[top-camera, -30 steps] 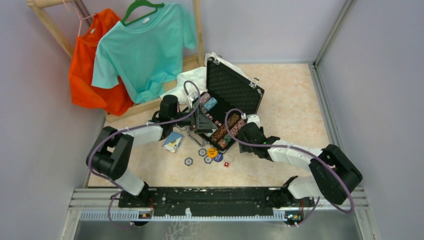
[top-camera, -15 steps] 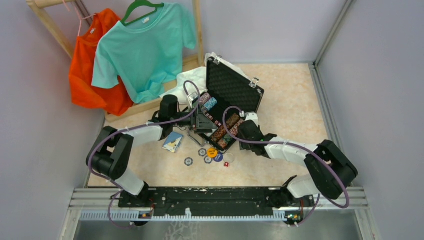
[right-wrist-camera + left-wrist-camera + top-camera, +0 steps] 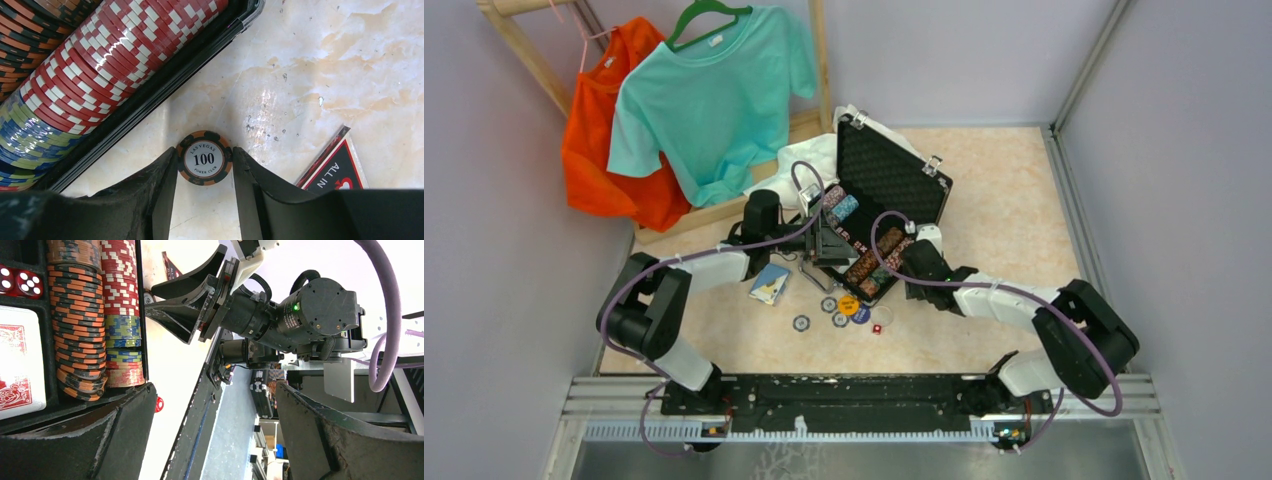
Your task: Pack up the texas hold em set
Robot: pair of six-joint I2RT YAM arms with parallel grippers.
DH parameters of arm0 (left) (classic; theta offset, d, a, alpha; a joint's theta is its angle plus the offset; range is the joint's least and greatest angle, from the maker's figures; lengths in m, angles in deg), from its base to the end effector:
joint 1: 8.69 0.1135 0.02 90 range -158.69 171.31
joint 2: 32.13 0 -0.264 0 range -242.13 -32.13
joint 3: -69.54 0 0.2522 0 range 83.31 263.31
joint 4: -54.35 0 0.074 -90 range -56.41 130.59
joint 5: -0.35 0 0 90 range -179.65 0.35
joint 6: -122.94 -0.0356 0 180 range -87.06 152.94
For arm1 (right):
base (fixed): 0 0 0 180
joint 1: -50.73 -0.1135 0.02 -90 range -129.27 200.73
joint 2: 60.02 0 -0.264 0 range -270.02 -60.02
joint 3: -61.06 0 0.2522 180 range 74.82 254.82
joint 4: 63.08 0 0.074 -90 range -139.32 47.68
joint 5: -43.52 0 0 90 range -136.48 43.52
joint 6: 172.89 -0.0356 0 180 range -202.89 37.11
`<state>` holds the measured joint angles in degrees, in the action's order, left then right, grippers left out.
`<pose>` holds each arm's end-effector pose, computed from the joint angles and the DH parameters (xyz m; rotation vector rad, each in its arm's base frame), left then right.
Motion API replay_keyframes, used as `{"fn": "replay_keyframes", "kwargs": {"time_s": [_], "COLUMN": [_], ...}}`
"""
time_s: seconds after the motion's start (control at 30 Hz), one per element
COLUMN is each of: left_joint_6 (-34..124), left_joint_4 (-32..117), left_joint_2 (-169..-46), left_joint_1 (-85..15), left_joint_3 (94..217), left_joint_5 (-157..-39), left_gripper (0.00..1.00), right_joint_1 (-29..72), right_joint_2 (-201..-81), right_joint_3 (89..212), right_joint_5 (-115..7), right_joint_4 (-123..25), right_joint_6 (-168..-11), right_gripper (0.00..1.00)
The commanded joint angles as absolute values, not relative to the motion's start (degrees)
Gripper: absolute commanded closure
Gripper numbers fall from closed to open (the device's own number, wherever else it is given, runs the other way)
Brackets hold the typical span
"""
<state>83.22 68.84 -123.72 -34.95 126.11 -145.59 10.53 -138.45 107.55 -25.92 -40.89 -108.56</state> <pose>0.2756 -0.1688 0.1997 0.3159 2.1915 -1.7586 0.1944 0.1479 0.1517 -0.1657 2.4273 0.0577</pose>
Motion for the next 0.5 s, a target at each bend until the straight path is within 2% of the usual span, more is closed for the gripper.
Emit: {"fn": "replay_keyframes", "kwargs": {"time_s": [0.0, 0.47], "left_joint_6": [83.08, 83.21], "left_joint_4": [70.94, 71.4], "left_joint_2": [-122.48, -122.86], "left_joint_1": [-35.2, -35.18], "left_joint_3": [125.41, 124.98], "left_joint_5": [-146.08, -146.09], "left_gripper": [0.07, 0.07], "right_joint_1": [10.64, 10.63], "right_joint_2": [-137.88, -132.42], "right_joint_3": [107.08, 111.4], "right_joint_5": [-28.64, -27.87], "right_joint_4": [-35.37, -30.57], "right_joint_6": [-110.96, -110.43], "right_gripper": [0.58, 0.61]}}
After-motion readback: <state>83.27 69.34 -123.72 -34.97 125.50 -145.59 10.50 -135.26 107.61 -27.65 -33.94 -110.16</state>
